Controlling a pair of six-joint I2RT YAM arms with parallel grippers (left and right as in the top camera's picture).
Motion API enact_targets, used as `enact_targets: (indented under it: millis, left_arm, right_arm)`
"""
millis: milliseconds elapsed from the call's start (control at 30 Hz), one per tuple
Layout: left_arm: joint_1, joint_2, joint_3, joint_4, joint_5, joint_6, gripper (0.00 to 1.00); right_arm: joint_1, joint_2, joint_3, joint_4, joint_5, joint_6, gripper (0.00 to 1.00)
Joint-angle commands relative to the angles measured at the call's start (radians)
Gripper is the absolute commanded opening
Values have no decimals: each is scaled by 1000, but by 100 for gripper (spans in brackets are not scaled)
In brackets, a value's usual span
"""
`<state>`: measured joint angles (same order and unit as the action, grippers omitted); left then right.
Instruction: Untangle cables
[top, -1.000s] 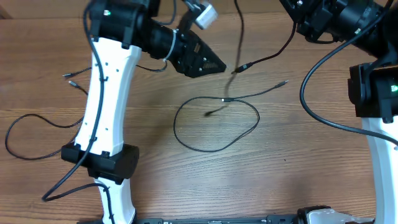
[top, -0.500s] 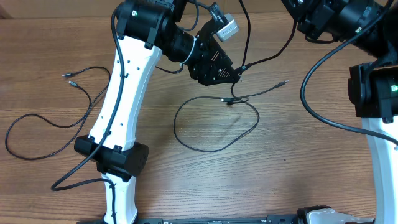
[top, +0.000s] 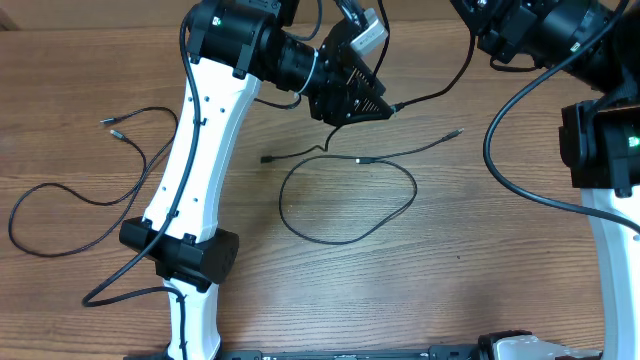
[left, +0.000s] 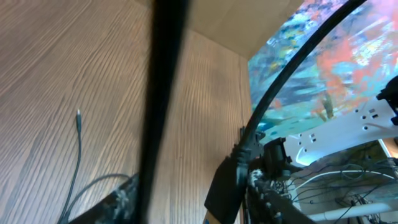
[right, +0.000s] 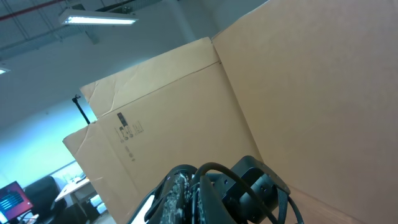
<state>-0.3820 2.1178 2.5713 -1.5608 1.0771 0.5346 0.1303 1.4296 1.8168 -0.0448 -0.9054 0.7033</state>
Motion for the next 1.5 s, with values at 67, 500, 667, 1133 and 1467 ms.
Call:
enact_targets:
  millis: [67, 500, 667, 1133, 1467]
  left_arm:
    - [-20, 9, 0, 21, 50, 27, 52]
    - [-110, 9, 0, 110, 21, 13, 4]
    - [-90, 9, 0, 123, -68, -110, 4]
    - [-5, 8, 1, 118, -89, -301, 4]
    - [97, 8, 1, 113, -53, -437, 4]
  right_arm:
    - [-7, -5, 14, 14, 15, 8, 4]
    - [-7, -5, 14, 14, 23, 8, 4]
    - [-7, -5, 14, 10, 22, 8, 4]
    - [-11, -4, 14, -292, 48, -180, 100]
    - [-55, -4, 13, -637, 118, -392, 100]
